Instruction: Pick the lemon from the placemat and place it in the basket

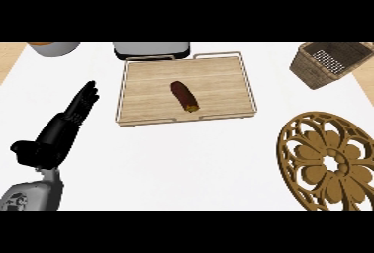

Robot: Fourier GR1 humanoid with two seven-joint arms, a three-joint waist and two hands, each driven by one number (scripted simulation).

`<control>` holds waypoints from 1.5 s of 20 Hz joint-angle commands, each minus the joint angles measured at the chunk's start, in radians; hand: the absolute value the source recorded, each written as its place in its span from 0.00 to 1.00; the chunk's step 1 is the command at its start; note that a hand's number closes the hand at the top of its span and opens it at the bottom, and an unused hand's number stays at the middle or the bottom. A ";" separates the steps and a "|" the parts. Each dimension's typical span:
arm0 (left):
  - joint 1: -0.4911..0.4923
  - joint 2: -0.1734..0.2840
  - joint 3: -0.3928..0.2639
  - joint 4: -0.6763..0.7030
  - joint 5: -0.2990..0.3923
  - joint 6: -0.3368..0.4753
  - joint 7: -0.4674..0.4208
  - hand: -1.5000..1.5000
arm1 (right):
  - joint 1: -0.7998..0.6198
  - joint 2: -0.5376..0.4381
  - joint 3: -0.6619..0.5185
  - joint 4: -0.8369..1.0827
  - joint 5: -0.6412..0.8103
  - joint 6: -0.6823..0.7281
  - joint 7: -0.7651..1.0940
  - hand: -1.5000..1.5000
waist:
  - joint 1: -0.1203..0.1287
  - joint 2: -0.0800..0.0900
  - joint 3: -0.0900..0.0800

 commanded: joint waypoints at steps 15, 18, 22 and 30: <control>-0.050 -0.035 -0.051 -0.015 -0.016 0.000 0.024 0.50 | -0.182 -0.454 -0.260 0.394 -0.691 0.333 0.259 1.00 | 0.059 0.015 0.001; -0.066 0.019 0.014 0.032 0.042 -0.056 0.009 0.50 | -0.268 -0.424 -0.165 0.369 -0.741 0.239 0.363 1.00 | 0.068 0.017 0.000; -0.073 -0.023 -0.049 0.019 0.002 -0.040 -0.007 0.50 | -0.468 -0.472 -0.032 0.466 -0.768 0.125 0.482 1.00 | 0.099 0.025 0.000; -0.078 -0.018 -0.048 0.032 -0.014 -0.039 -0.014 0.50 | -0.776 -0.397 0.120 0.614 -0.745 -0.019 0.640 1.00 | 0.114 0.026 -0.001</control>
